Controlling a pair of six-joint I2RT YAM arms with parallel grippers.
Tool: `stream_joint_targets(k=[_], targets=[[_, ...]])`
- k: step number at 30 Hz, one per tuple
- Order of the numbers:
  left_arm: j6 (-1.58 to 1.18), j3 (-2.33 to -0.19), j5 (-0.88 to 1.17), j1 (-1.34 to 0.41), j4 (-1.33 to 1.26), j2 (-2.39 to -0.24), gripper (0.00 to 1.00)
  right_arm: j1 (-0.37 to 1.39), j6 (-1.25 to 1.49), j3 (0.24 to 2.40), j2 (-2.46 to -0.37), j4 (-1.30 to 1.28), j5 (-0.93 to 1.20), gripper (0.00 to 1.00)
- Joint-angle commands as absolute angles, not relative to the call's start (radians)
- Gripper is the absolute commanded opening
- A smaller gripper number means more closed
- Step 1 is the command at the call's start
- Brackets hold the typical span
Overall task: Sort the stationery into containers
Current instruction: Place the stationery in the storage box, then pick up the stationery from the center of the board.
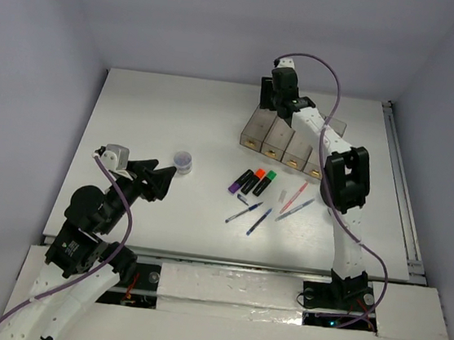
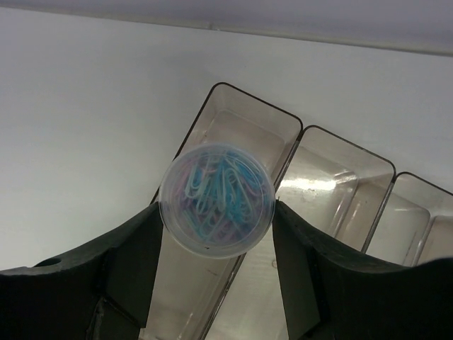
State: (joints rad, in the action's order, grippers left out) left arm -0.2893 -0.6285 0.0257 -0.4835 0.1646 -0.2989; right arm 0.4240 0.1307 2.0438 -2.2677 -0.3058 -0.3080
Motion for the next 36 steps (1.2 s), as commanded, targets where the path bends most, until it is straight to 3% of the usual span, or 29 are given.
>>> stream_joint_targets(k=[1, 5, 15, 20, 22, 24, 28, 29, 31, 33, 36], targets=[[-0.282, -0.623, 0.032, -0.489, 0.126, -0.304, 0.54, 0.426, 0.14, 2.098, -2.293, -0.258, -0.278, 0.51], [-0.282, -0.621, 0.034, -0.489, 0.126, -0.302, 0.54, 0.426, 0.153, 2.098, -2.328, -0.264, -0.261, 0.53], [-0.281, -0.621, 0.038, -0.489, 0.123, -0.298, 0.54, 0.426, 0.166, 2.072, -2.287, -0.258, -0.268, 0.79], [-0.282, -0.621, 0.037, -0.489, 0.123, -0.293, 0.54, 0.426, 0.179, 1.969, -2.165, -0.22, -0.223, 0.8], [-0.281, -0.623, 0.035, -0.489, 0.123, -0.291, 0.54, 0.44, 0.196, 1.906, -2.114, -0.201, -0.163, 0.46], [-0.281, -0.624, 0.023, -0.489, 0.126, -0.291, 0.54, 0.472, 0.199, 1.792, -2.039, -0.146, -0.124, 0.0], [-0.279, -0.634, -0.041, -0.489, 0.141, -0.288, 0.51, 0.616, 0.15, 1.691, -1.994, -0.12, -0.06, 0.0], [-0.282, -0.637, -0.078, -0.489, 0.146, -0.287, 0.5, 0.649, 0.138, 1.681, -1.996, -0.118, -0.054, 0.04], [-0.288, -0.64, -0.116, -0.489, 0.161, -0.282, 0.5, 0.728, 0.117, 1.672, -2.006, -0.121, -0.031, 0.56], [-0.291, -0.646, -0.147, -0.489, 0.169, -0.281, 0.49, 0.788, 0.114, 1.672, -2.017, -0.127, 0.017, 0.88], [-0.293, -0.646, -0.147, -0.489, 0.167, -0.281, 0.48, 0.834, 0.107, 1.719, -2.068, -0.179, 0.058, 0.93]])
